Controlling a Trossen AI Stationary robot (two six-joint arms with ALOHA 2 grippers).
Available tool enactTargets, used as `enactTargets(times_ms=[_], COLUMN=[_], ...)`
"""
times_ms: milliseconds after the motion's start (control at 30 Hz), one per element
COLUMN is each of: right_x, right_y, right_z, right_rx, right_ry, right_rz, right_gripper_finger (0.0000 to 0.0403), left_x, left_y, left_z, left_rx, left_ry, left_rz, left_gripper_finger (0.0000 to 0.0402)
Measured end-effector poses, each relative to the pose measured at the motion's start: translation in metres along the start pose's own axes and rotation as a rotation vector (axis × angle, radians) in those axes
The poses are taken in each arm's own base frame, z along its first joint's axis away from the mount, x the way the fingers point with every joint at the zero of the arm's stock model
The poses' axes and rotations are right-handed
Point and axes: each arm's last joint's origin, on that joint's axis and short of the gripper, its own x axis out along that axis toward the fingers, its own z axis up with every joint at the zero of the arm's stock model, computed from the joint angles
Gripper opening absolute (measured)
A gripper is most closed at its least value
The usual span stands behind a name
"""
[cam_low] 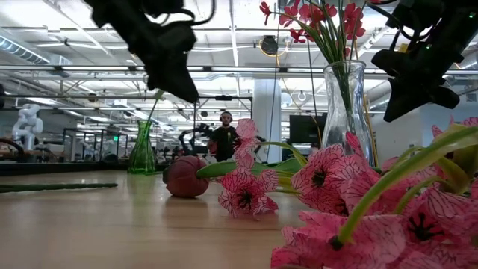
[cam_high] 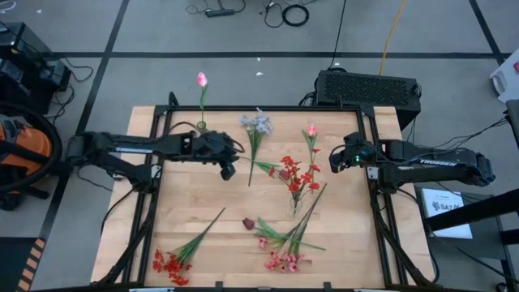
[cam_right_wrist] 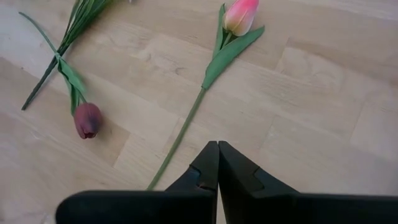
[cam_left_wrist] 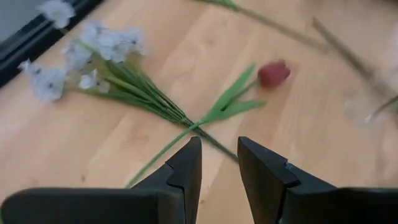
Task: Sort flowers into vase by color
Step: Put the top red flower into the transparent vase
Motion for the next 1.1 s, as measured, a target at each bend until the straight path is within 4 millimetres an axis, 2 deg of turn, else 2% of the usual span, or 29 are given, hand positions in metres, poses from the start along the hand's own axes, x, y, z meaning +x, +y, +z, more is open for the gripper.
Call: enactTargets(times_ms=[267, 433, 567, 800, 1000, 1100], right_x=[0.0, 0.0, 0.0, 0.0, 0.0, 0.0], right_y=[0.0, 0.0, 0.0, 0.0, 0.0, 0.0], right_z=[0.0, 0.0, 0.0, 0.0, 0.0, 0.0], right_rx=[0.01, 0.01, 0.01, 0.01, 0.01, 0.01], right_ry=[0.0, 0.0, 0.0, 0.0, 0.0, 0.001], right_rz=[0.0, 0.0, 0.0, 0.0, 0.0, -0.001], right_gripper_finger=[0.0, 0.0, 0.0, 0.0, 0.0, 0.0], left_x=[0.044, 0.071, 0.086, 0.103, 0.119, 0.126], left_y=[-0.004, 0.0, 0.007, 0.024, 0.026, 0.028], left_z=[0.02, 0.024, 0.025, 0.022, 0.012, 0.008], left_rx=[0.363, 0.496, 0.538, 0.497, 0.539, 0.551], left_ry=[0.258, 0.344, 0.371, 0.416, 0.468, 0.484], left_rz=[-0.007, -0.065, -0.074, -0.079, -0.104, -0.06], left_gripper_finger=[0.0108, 0.0108, 0.0108, 0.0108, 0.0108, 0.0108])
